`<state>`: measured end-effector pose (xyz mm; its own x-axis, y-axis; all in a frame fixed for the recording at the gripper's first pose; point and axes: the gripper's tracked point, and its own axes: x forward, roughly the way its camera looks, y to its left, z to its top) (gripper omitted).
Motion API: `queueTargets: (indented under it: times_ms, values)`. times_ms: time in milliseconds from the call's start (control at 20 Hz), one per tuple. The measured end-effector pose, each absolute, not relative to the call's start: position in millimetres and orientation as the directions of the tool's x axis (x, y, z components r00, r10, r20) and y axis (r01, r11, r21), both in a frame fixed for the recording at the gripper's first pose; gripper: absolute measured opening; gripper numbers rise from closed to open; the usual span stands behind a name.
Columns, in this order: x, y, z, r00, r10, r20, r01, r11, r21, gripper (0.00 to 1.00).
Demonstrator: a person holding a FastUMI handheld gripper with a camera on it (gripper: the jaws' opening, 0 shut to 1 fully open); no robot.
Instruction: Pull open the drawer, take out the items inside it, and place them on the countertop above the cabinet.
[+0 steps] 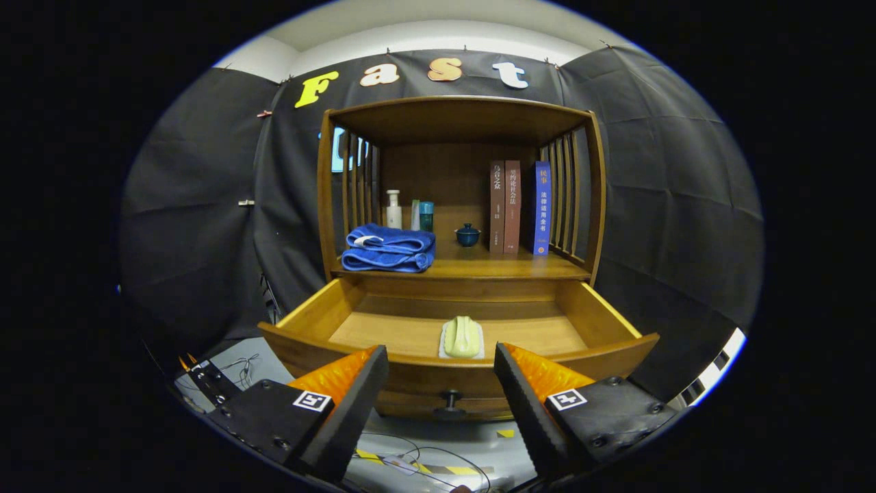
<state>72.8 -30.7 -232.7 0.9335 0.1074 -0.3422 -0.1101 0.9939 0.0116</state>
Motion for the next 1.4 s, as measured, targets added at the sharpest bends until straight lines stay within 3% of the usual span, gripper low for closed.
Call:
queueTargets:
  times_ms: [250, 650, 1050, 1350, 1400]
  values:
    - [134, -53, -219, 0.875, 0.021, -0.484, -0.024, 1.0, 0.0, 0.99]
    - [221, -50, -303, 0.652, 0.023, -0.758, -0.028, 1.0, 0.007, 0.95]
    - [239, -43, -367, 0.489, 0.018, -0.872, -0.01, 1.0, 0.015, 0.95]
    - [246, -41, -391, 0.426, 0.031, -0.904, -0.026, 0.999, 0.023, 0.81]
    - [247, -40, -392, 0.423, 0.024, -0.906, -0.028, 1.0, 0.014, 0.72]
